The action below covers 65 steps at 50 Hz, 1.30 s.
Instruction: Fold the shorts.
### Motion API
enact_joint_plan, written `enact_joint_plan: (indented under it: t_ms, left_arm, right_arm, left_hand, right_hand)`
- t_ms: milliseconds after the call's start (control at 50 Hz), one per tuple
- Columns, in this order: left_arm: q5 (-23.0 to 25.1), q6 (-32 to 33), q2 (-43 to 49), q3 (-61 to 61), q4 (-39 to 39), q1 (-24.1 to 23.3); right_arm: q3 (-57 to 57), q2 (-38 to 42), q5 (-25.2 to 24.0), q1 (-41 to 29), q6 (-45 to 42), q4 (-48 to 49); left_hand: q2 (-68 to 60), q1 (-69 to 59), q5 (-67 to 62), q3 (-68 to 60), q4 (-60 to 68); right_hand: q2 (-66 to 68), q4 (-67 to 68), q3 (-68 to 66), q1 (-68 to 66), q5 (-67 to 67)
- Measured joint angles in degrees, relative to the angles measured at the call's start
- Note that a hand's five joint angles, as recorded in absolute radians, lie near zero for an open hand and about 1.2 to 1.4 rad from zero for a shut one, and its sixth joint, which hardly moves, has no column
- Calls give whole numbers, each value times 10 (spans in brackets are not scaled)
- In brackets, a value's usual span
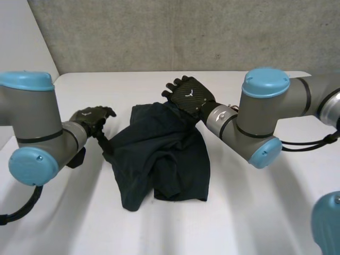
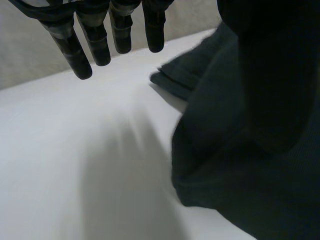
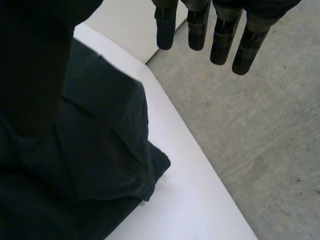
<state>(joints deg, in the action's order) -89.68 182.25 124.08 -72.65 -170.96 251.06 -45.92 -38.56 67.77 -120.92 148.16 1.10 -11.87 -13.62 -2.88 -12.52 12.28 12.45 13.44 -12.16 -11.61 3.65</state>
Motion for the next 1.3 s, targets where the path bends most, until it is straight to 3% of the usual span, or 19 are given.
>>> enact_joint_plan:
  t_ms: [80,140,180,220,300,440,520,620,800,860,880,1040,1120,1160,1300]
  left_arm:
    - [14,3,41,27,0,-4]
    - [17,4,67,46,1,-8]
    - [17,5,82,61,1,-11]
    - [17,6,87,69,2,-15]
    - [18,9,76,75,6,-24]
    - [20,32,-30,45,24,-47]
    - [20,66,-106,17,31,-58]
    - [18,157,-198,-21,43,-84]
    - [14,218,-250,-44,55,-128]
    - [13,218,-270,-49,64,-138]
    - [13,218,-278,-50,68,-141]
    - [14,218,-323,-65,80,-153]
    - [15,223,-338,-76,78,-155]
    - [15,229,-341,-80,74,-154]
    - [13,272,-304,-58,28,-130]
  right_arm:
    - [16,16,9,0,1,-1]
    - [20,15,14,0,3,-2]
    - [20,9,16,2,7,-4]
    - [19,1,13,4,15,-7]
    - [19,-12,-5,14,39,-13]
    - [23,-35,-69,56,123,-41]
    - [25,-41,-92,69,174,-60]
    - [14,-45,-122,71,229,-90]
    - [6,-36,-148,56,288,-94]
    - [14,-24,-127,43,303,-83]
    - [20,-14,-100,31,310,-67]
    - [33,14,-56,8,310,-36]
    - [49,27,-44,3,301,-32]
    - [66,29,-22,2,289,-28]
    - [98,-25,74,6,230,15]
  left_hand:
    - [-38,-29,-27,-27,29]
    - [-231,-251,-218,-222,228]
    - [-437,-462,-413,-425,432]
    - [-548,-526,-514,-535,545]
    - [-564,-526,-514,-550,562]
    - [-565,-526,-515,-554,562]
    - [-566,-526,-514,-557,563]
    - [-566,-526,-514,-557,563]
    - [-566,-526,-514,-557,563]
    - [-566,-526,-514,-557,565]
    - [-566,-526,-514,-557,565]
    - [-567,-526,-514,-557,565]
    - [-567,-526,-514,-558,565]
    - [-567,-526,-514,-558,565]
    - [-567,-526,-514,-558,565]
  right_hand:
    - [0,0,0,0,0]
    - [0,0,0,0,0]
    - [0,0,0,0,0]
    - [0,0,0,0,0]
    - [0,0,0,0,0]
    - [0,0,0,0,0]
    - [0,0,0,0,0]
    - [0,0,0,0,0]
    - [0,0,0,0,0]
    - [0,0,0,0,0]
    - [0,0,0,0,0]
    - [25,16,-25,-19,13]
    - [381,356,-360,-343,298]
    - [502,482,-489,-417,415]
    - [544,546,-556,-444,491]
